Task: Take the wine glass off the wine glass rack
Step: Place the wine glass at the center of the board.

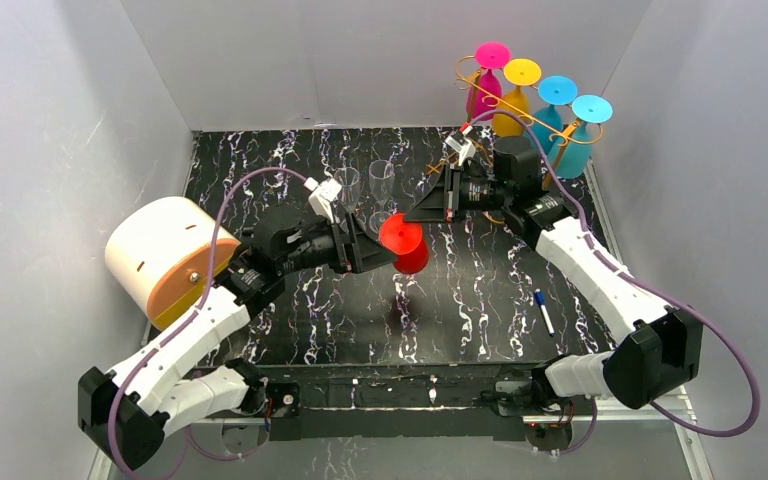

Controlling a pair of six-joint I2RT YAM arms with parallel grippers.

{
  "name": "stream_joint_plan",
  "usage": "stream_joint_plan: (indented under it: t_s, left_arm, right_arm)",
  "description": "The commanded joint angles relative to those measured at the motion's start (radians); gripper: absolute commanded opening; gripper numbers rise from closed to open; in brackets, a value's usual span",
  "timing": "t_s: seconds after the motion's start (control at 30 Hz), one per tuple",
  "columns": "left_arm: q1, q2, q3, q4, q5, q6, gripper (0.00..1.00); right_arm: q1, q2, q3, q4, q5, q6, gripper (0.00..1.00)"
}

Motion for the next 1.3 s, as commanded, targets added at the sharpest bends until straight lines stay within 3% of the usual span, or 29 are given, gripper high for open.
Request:
stream_joint_plan:
  t_s: [0.0,0.27,0.5,0.57,0.77,0.9,0.97,1.1,1.27]
  left_arm:
    - [0.005,0.039,0.040,0.056,0.121,-0.013,0.73]
    - [0.003,-0.047,-0.045,0.082,0.050,-0.055,0.52]
    - [0.003,-0.027,-0.049,0.101,0.085,-0.098,0.39]
    - [0.003,-0.044,-0.045,0.108,0.055,-0.112,0.30]
    - [0.003,-0.026,-0.028,0.095,0.080,-0.115,0.19]
    - [0.003,-0.019,-0.038,0.089,0.105,-0.096,0.06]
    - [0.003,-0.026,-0.009,-0.004,0.058,-0.035,0.00]
    - [0.003,-0.025,0.052,-0.146,0.045,0.056,0.00]
    - [0.003,-0.003,0.080,-0.165,0.082,0.112,0.00]
  right_arm:
    - [0.003,-0.029,-0.040,0.125,-0.035,0.061,0.01]
    - [0.013,-0.084,-0.133,0.247,-0.047,0.111,0.01]
    - [0.033,-0.091,-0.195,0.365,-0.098,0.140,0.01]
    - [0.038,-0.095,-0.206,0.404,-0.096,0.150,0.01]
    - [0.044,-0.087,-0.209,0.423,-0.085,0.150,0.01]
    - [0.074,-0.090,-0.213,0.400,-0.040,0.131,0.01]
    - [0.078,-0.092,-0.217,0.391,-0.045,0.129,0.01]
    - [0.079,-0.090,-0.218,0.376,-0.067,0.136,0.13]
    - [0.081,-0.075,-0.208,0.356,-0.091,0.131,0.33]
